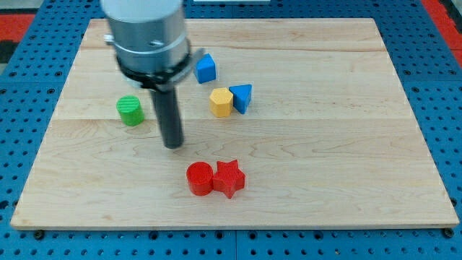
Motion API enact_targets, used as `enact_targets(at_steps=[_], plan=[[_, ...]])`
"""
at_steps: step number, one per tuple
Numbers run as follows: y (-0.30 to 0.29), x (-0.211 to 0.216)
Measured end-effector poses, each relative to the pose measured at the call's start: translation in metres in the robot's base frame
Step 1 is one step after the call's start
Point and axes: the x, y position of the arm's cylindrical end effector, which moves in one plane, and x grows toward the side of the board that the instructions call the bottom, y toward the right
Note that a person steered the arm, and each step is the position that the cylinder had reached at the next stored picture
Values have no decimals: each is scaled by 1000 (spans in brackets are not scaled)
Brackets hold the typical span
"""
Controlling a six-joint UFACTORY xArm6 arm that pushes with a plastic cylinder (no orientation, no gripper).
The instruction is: Move the green blocks horizontally to the yellow hexagon
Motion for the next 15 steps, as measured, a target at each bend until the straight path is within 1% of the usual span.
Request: enact_targets(at_steps=[1,2,3,4,5,6,7,8,9,10,11,12,13,14,15], plan=[[6,-6],[27,-46],[17,-106],[5,-162],[-38,-209],[-66,-229],[-100,-235],[-142,-192],[-86,-157],[-55,-126],[-25,-127],[-34,-173],[8,-146],[10,-87],[-42,-127]])
